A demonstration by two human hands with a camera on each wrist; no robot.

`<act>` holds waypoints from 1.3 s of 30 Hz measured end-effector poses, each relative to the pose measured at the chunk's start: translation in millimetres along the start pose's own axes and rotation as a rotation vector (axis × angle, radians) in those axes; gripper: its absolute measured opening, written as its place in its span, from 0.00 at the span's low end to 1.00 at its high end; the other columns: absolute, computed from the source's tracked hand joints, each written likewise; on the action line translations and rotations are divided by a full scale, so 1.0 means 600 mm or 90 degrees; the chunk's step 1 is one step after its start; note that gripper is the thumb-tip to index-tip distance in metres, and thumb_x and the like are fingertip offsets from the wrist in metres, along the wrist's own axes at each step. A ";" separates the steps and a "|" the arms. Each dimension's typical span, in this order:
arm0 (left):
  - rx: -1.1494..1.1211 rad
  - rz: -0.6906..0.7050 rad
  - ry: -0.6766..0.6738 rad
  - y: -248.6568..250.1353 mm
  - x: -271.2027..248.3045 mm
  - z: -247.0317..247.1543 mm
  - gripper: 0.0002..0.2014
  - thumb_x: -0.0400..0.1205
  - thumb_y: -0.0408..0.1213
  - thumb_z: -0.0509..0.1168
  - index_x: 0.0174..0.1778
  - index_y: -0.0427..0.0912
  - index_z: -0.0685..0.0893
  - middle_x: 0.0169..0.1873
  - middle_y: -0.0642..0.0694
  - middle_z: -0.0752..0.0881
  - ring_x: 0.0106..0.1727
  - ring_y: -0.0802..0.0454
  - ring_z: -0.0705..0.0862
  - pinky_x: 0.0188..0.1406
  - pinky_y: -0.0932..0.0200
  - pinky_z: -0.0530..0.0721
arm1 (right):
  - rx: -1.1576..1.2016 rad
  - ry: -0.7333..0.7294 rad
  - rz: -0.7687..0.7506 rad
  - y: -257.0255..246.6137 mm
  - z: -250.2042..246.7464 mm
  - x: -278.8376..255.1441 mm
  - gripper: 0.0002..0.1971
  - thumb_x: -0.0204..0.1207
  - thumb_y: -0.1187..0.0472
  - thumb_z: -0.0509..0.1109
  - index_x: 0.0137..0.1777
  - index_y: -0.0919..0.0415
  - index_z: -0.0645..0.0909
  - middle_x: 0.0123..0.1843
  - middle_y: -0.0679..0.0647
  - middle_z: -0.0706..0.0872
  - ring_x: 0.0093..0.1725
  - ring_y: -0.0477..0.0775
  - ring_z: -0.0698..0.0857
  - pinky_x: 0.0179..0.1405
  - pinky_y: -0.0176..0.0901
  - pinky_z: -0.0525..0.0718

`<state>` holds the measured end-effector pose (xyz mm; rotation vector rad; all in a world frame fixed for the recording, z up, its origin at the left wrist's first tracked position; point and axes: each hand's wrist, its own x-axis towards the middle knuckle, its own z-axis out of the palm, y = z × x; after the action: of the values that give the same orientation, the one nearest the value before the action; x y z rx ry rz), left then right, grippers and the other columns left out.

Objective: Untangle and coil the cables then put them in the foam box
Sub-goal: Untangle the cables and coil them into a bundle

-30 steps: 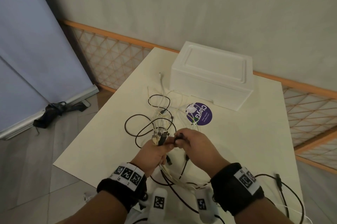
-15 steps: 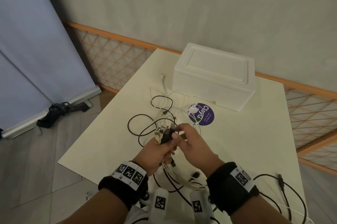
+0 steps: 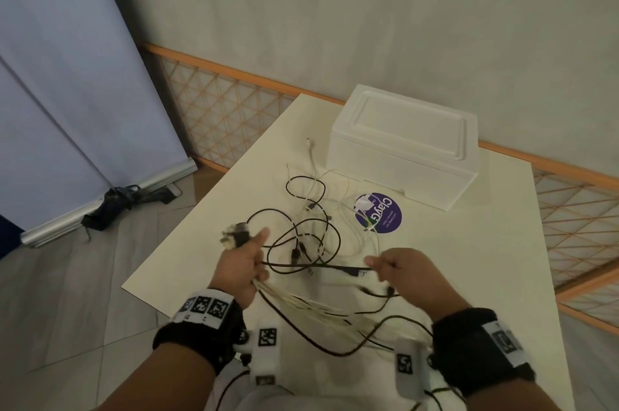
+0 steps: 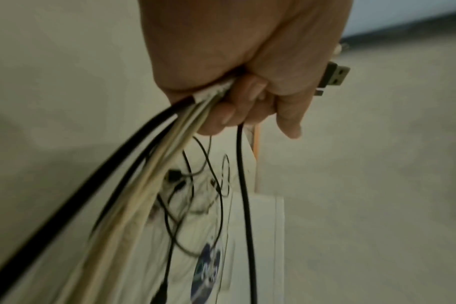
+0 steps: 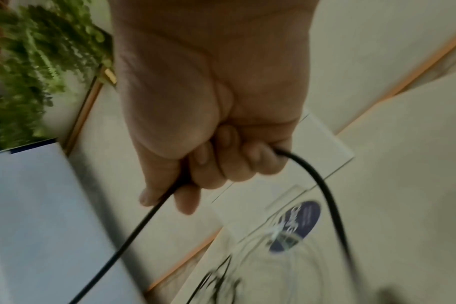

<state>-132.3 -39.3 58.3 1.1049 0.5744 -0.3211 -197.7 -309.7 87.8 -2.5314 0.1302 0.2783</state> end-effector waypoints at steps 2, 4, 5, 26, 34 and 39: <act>-0.028 -0.009 0.075 0.008 0.014 -0.036 0.17 0.79 0.41 0.72 0.30 0.48 0.70 0.15 0.52 0.67 0.14 0.57 0.59 0.16 0.64 0.62 | -0.062 0.039 0.063 0.038 -0.028 -0.013 0.24 0.79 0.40 0.61 0.28 0.56 0.78 0.25 0.47 0.77 0.29 0.41 0.75 0.32 0.34 0.70; -0.011 -0.020 0.109 0.007 0.021 -0.061 0.20 0.80 0.45 0.70 0.29 0.49 0.67 0.15 0.53 0.65 0.14 0.56 0.59 0.16 0.64 0.62 | -0.131 0.063 0.105 0.069 -0.037 -0.026 0.26 0.79 0.38 0.59 0.31 0.58 0.79 0.28 0.49 0.80 0.32 0.44 0.78 0.36 0.39 0.76; 0.003 -0.029 0.110 0.002 0.021 -0.065 0.20 0.81 0.46 0.69 0.29 0.49 0.66 0.15 0.53 0.64 0.14 0.56 0.58 0.16 0.63 0.62 | -0.175 0.061 0.114 0.079 -0.034 -0.031 0.26 0.79 0.36 0.58 0.32 0.58 0.79 0.30 0.50 0.81 0.34 0.46 0.80 0.38 0.44 0.78; -0.127 -0.094 -0.091 -0.055 -0.054 0.044 0.21 0.84 0.47 0.62 0.27 0.41 0.73 0.20 0.46 0.73 0.23 0.50 0.80 0.26 0.58 0.84 | -0.106 -0.180 -0.153 -0.085 0.124 -0.030 0.15 0.75 0.53 0.66 0.58 0.58 0.74 0.51 0.57 0.84 0.50 0.60 0.82 0.44 0.47 0.76; -0.139 -0.104 -0.104 -0.052 -0.028 0.026 0.26 0.84 0.49 0.62 0.20 0.47 0.64 0.17 0.51 0.61 0.17 0.56 0.64 0.17 0.63 0.66 | -0.232 -0.131 -0.190 -0.084 0.123 -0.031 0.11 0.79 0.61 0.58 0.60 0.56 0.74 0.53 0.57 0.84 0.52 0.61 0.83 0.44 0.49 0.76; -0.128 -0.053 0.040 -0.017 0.020 -0.032 0.22 0.85 0.51 0.62 0.28 0.47 0.65 0.17 0.52 0.61 0.16 0.56 0.60 0.15 0.65 0.61 | -0.294 -0.096 -0.017 0.030 0.086 -0.048 0.09 0.81 0.53 0.58 0.56 0.49 0.77 0.54 0.47 0.85 0.57 0.52 0.83 0.49 0.43 0.76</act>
<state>-133.1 -25.7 37.1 0.9010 0.6951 -0.2943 -237.1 -294.4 43.0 -2.9501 -0.0313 0.5399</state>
